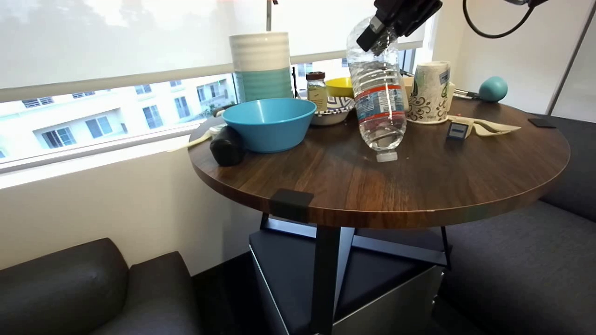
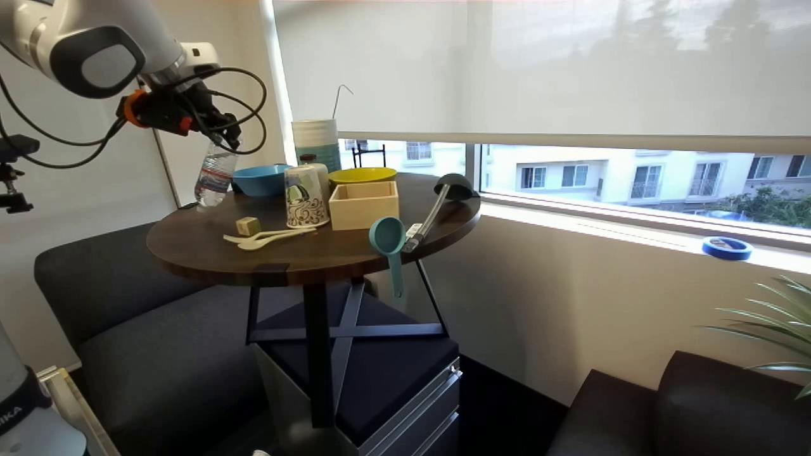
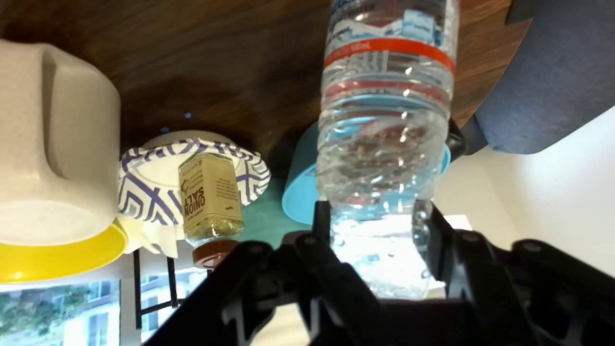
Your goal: Turn the water bottle upside down
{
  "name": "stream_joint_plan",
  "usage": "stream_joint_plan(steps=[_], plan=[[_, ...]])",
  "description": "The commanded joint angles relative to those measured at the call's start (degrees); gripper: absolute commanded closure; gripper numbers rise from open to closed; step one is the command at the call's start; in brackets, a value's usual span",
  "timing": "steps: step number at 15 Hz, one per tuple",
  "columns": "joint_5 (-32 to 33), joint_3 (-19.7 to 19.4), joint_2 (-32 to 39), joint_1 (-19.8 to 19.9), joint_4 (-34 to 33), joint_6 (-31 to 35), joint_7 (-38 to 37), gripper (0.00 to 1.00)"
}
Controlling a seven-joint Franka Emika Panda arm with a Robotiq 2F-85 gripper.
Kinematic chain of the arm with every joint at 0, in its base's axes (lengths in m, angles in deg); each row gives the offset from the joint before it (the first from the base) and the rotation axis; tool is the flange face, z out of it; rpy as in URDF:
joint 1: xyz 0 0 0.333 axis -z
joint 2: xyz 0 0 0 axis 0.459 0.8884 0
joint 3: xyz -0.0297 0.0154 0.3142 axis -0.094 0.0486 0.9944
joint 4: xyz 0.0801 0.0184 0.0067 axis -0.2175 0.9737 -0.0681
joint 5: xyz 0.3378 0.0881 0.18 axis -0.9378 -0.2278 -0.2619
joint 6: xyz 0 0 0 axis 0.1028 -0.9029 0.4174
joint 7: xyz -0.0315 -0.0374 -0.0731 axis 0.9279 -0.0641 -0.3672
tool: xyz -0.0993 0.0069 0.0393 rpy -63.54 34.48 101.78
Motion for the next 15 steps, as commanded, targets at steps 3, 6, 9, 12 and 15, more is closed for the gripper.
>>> stream_joint_plan(steps=[3,6,9,12,15], plan=[[2.3,-1.6,0.2,-1.2,0.7,0.5,-1.4,0.54],[2.3,-1.6,0.2,-1.2,0.7,0.5,-1.4,0.79],[2.3,-4.4,-0.8,-4.3,1.4,1.3,3.5,0.79],[3.8,-6.4,-1.3,-6.4,2.0,2.6,8.1,0.79],[4.5,-8.5,-1.9,-9.2,2.8,5.6,12.1,0.79]])
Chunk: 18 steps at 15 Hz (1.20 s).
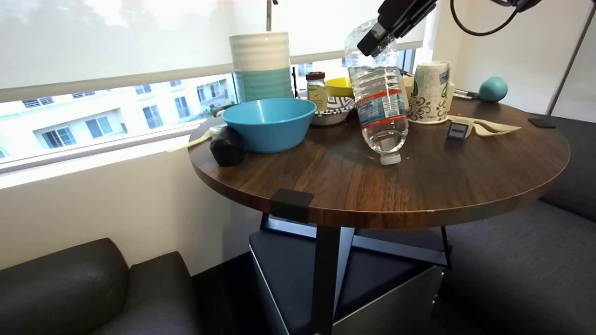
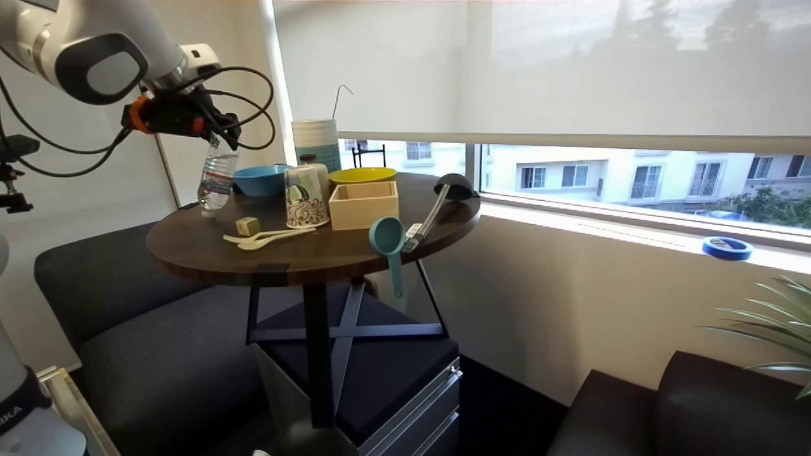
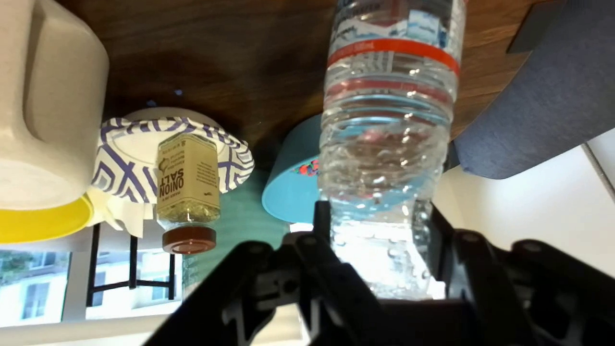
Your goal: Turn the water bottle upside down
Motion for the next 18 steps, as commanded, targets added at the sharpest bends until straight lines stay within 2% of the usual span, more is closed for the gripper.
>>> stream_joint_plan(steps=[1,3,4,8,18], plan=[[1.8,-3.3,-1.9,-4.1,2.2,4.7,4.9,0.79],[2.6,-5.1,-2.1,-6.0,3.4,8.1,6.8,0.79],[0.1,-4.9,-0.2,-6.0,1.4,8.6,9.7,0.79],[-0.7,-7.2,-0.2,-8.7,1.7,12.6,13.7,0.79],[-5.7,-15.1,-0.2,-18.4,1.8,16.6,21.1,0.79]])
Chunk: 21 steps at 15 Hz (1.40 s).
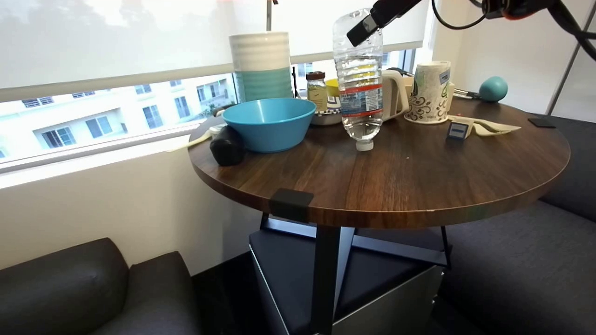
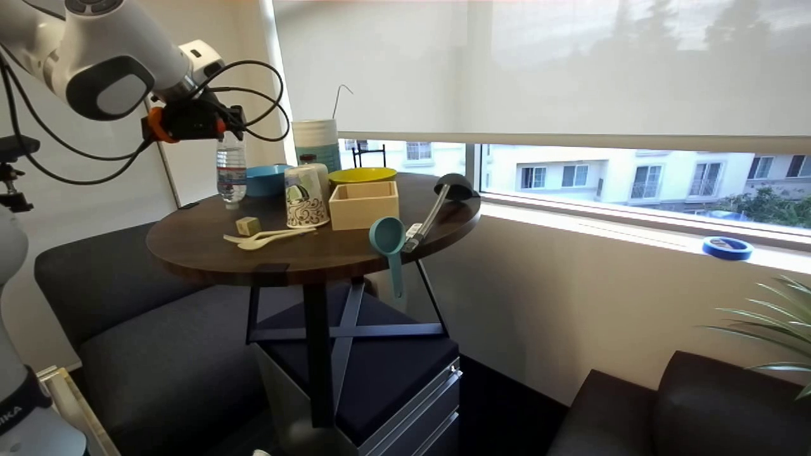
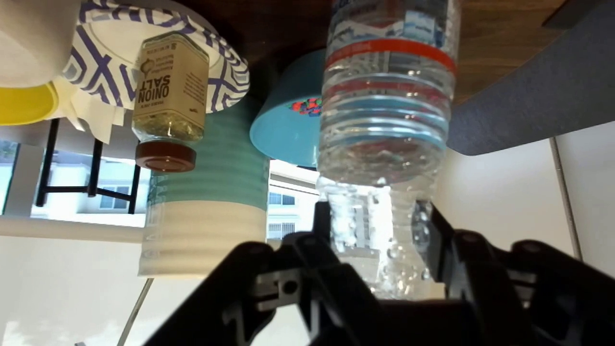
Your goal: Turn the water bottle upside down
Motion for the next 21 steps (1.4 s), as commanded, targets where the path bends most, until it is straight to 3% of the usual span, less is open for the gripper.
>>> stream_joint_plan(steps=[1,8,14,15,21], plan=[[-3.6,-2.7,-0.4,-4.6,0.0,3.4,4.2,0.79],[-6.4,-6.5,0.1,-10.6,0.1,6.2,10.0,0.79],[-7.6,-7.4,0.1,-11.5,0.1,6.8,13.1,0.77],[-7.7,-7.5,0.1,-11.5,0.1,6.8,13.3,0.37],[-7.7,-7.5,0.0,-11.4,0.1,6.7,14.4,0.01]])
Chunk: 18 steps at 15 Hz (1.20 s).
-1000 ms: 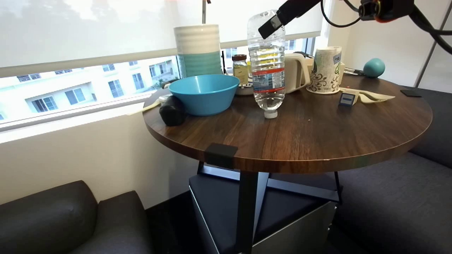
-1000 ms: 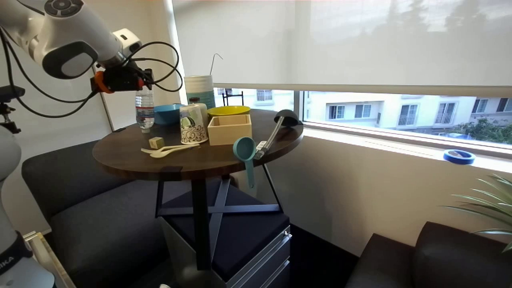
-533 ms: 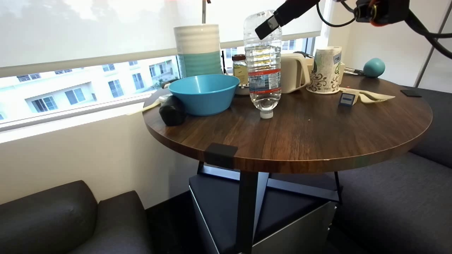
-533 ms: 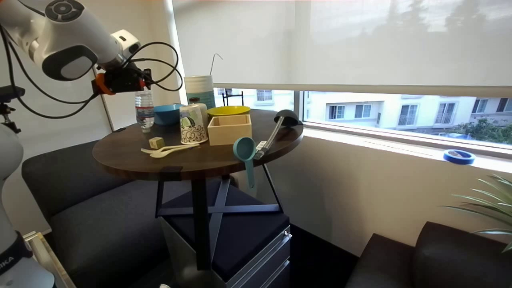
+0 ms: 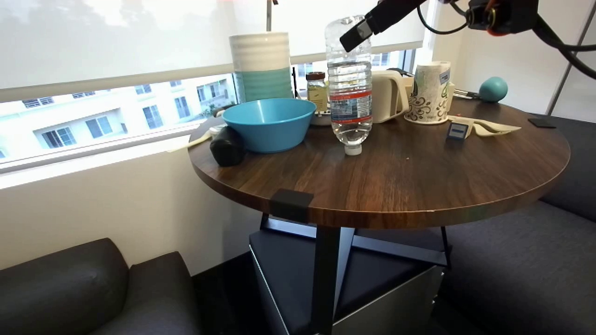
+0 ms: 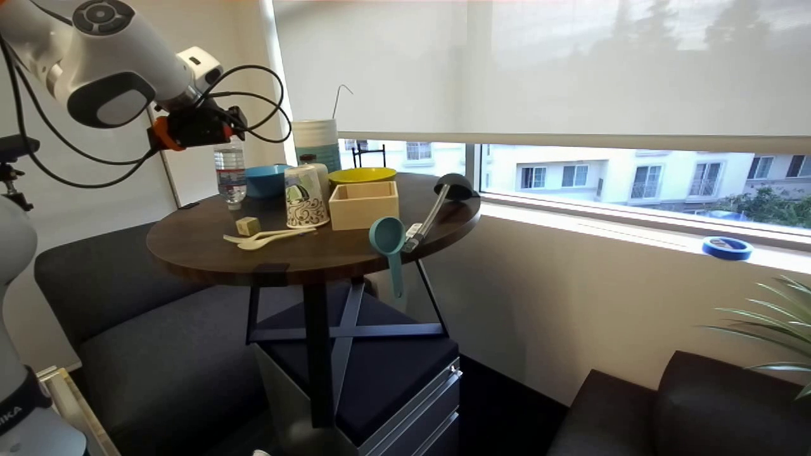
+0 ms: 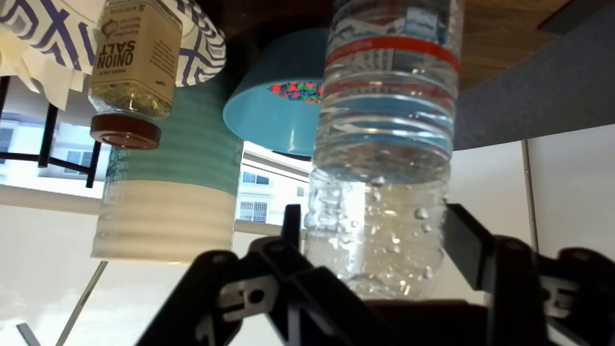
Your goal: Turn the water bottle upside down
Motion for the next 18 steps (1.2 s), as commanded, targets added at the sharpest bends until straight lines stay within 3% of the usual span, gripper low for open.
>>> stream_joint_plan(steps=[1,10,18], plan=[[-2.1,-0.3,-0.4,-0.9,0.0,1.2,2.6,0.0],[-0.9,1.7,-1.2,2.4,0.0,-0.1,2.5,0.0],[0.0,8.7,-2.4,10.3,-0.2,-4.0,1.8,0.0]])
